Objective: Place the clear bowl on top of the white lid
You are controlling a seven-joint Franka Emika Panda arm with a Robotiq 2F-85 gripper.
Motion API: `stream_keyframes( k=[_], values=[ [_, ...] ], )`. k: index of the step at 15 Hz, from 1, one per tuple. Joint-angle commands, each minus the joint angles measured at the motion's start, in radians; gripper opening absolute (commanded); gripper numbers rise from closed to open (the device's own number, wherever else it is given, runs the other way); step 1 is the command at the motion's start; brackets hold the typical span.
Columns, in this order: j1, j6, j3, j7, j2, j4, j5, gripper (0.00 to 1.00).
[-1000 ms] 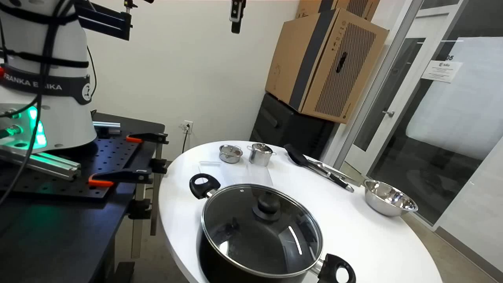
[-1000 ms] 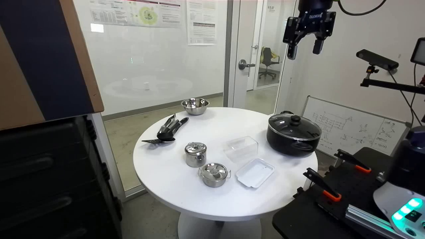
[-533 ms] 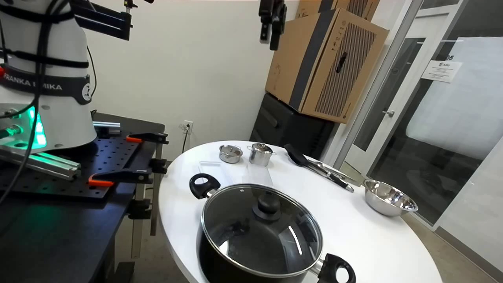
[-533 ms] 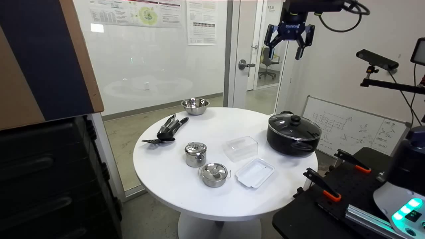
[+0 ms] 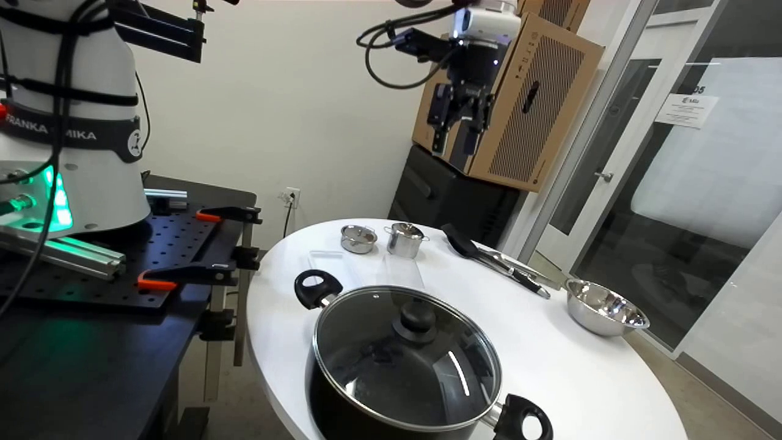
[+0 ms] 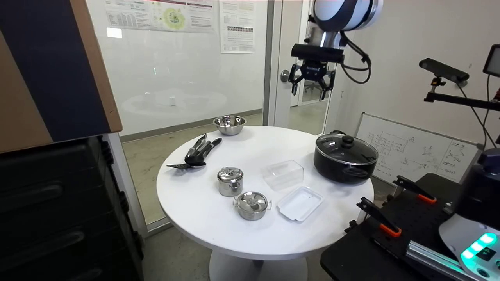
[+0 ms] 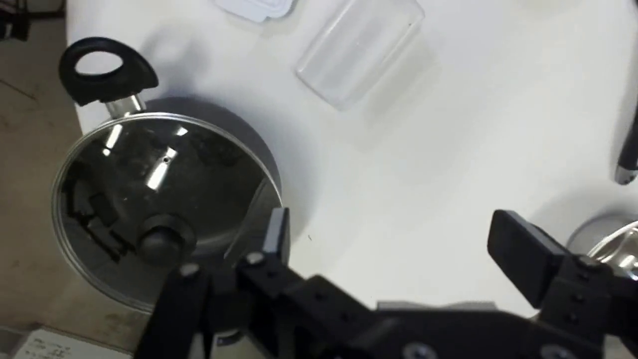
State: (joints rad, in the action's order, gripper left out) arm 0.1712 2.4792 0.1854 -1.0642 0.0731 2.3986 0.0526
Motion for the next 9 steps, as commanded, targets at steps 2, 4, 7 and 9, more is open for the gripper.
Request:
stream_keyframes(
  k=[2,4,7,9],
  values=[
    [-0.089,0.149,-0.082,-0.322,-0.186,-0.066,0.078,1.00],
    [-0.117,0.129,-0.115,-0.253,-0.153,-0.035,0.043,1.00],
    [-0.143,0.141,-0.138,-0.333,-0.191,-0.053,0.057,1.00],
    [-0.144,0.167,-0.137,-0.352,-0.183,-0.048,0.033,1.00]
  ],
)
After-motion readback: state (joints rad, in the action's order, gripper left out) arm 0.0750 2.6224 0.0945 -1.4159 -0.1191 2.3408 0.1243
